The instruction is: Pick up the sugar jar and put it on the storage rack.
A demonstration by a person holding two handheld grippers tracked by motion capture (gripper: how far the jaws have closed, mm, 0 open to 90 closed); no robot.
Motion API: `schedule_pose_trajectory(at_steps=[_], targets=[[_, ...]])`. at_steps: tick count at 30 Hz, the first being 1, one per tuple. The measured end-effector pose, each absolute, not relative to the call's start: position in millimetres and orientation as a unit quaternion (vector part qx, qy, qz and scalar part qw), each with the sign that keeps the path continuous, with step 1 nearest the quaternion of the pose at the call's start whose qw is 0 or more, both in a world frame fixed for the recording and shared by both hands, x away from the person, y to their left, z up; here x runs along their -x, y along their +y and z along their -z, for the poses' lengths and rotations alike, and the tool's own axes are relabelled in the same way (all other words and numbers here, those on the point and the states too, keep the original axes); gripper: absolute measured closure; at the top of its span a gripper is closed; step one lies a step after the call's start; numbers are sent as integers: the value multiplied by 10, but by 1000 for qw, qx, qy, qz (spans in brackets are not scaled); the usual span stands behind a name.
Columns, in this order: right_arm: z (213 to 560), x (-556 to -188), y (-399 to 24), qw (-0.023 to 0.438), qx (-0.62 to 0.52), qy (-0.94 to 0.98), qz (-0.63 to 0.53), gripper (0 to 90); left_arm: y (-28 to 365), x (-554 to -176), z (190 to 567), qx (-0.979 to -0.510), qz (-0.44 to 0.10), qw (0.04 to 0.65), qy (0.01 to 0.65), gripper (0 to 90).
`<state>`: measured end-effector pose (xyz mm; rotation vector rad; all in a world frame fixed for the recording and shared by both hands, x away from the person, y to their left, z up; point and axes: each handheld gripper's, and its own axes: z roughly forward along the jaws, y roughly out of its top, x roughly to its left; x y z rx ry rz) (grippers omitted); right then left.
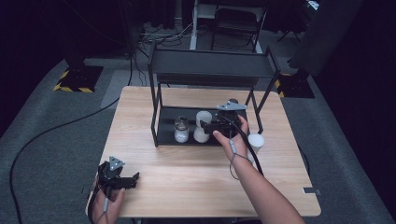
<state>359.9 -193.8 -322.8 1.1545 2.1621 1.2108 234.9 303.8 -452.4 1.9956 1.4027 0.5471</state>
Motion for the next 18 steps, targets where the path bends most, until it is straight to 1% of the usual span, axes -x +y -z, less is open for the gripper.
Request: schedule_pose_trajectory(at_steps=[7, 18], targets=[[3141, -3418, -2177, 202, -409, 767, -451, 111, 3043, -2355, 4522, -758, -207, 315, 532, 7], [3053, -3263, -2508, 200, -400, 763, -467, 106, 3037, -2360, 4519, -759, -207, 314, 532, 3]])
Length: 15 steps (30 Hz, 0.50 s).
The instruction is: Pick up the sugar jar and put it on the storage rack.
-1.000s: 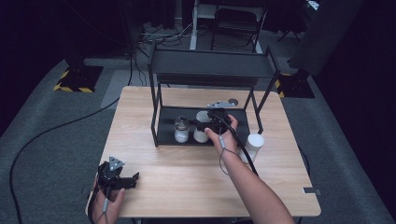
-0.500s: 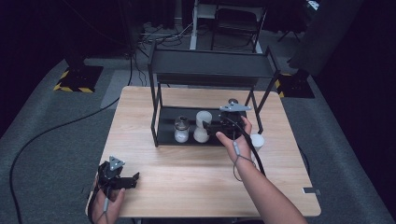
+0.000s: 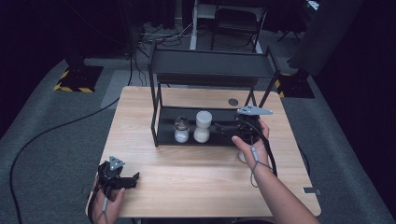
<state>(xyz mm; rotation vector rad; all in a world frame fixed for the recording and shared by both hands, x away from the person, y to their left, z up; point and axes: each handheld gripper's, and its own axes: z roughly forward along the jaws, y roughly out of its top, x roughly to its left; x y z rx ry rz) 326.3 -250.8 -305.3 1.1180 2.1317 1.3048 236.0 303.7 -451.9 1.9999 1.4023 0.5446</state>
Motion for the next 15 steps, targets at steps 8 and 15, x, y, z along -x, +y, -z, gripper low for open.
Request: schedule_pose_trajectory(at_steps=[8, 15], targets=[[3030, -3139, -2757, 204, -402, 756, -474, 105, 3031, -2359, 4519, -758, -207, 314, 533, 3], [3022, -3029, -2973, 206, -407, 750, -480, 101, 3020, -2365, 4519, -756, -208, 313, 536, 3]])
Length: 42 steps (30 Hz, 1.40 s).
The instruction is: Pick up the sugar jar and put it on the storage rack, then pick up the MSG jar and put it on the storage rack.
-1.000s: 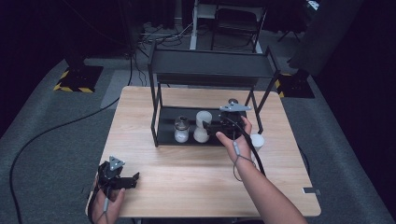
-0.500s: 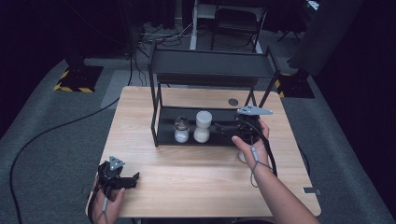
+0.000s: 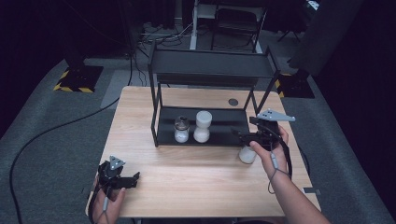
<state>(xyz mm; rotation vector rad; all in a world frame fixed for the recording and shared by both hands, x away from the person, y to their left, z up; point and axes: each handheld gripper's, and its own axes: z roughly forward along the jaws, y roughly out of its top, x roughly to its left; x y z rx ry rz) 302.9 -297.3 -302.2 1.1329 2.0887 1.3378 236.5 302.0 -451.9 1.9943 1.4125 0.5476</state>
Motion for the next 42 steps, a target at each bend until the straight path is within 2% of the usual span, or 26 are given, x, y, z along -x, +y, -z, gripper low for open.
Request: schedule_pose_trajectory(at_steps=[16, 42], targets=[[3175, -2895, -3332, 210, -428, 741, -473, 88, 3021, -2367, 4519, -757, -208, 313, 535, 2], [3722, -2904, -3448, 224, -453, 741, -442, 89, 3020, -2368, 4519, -757, -208, 313, 535, 2]])
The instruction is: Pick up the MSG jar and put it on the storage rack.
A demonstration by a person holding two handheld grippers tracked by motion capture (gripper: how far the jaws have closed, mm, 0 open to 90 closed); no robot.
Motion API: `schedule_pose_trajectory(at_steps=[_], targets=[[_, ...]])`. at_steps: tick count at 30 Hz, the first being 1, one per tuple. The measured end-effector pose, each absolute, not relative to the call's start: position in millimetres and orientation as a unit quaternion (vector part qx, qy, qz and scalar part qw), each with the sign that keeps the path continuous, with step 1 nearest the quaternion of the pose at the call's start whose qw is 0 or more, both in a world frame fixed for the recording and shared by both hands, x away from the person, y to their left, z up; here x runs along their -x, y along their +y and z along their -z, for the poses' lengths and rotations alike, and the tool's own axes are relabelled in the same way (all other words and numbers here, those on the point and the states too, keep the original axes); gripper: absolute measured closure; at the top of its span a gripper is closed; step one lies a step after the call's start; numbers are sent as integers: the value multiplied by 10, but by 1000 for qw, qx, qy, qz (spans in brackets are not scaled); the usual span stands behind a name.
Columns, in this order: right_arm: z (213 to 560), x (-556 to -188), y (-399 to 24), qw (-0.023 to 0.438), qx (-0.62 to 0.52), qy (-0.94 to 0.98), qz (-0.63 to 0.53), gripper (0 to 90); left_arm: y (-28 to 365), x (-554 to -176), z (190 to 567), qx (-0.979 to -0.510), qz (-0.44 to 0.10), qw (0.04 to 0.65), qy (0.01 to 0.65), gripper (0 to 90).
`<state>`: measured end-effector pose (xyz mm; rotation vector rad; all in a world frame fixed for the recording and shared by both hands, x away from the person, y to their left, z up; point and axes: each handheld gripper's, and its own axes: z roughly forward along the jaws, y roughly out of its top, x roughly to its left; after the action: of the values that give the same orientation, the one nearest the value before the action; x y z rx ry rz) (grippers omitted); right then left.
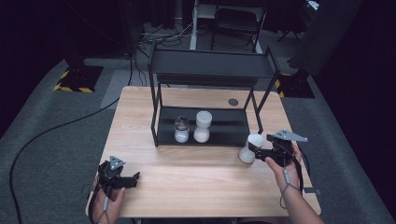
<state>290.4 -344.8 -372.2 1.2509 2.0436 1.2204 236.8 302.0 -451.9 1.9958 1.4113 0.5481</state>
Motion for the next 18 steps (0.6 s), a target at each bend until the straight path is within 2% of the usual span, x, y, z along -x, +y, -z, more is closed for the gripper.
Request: schedule_pose_trajectory(at_steps=[18], targets=[[3872, -2987, -3301, 240, -455, 755, -406, 142, 3020, -2368, 4519, -757, -208, 313, 535, 2]])
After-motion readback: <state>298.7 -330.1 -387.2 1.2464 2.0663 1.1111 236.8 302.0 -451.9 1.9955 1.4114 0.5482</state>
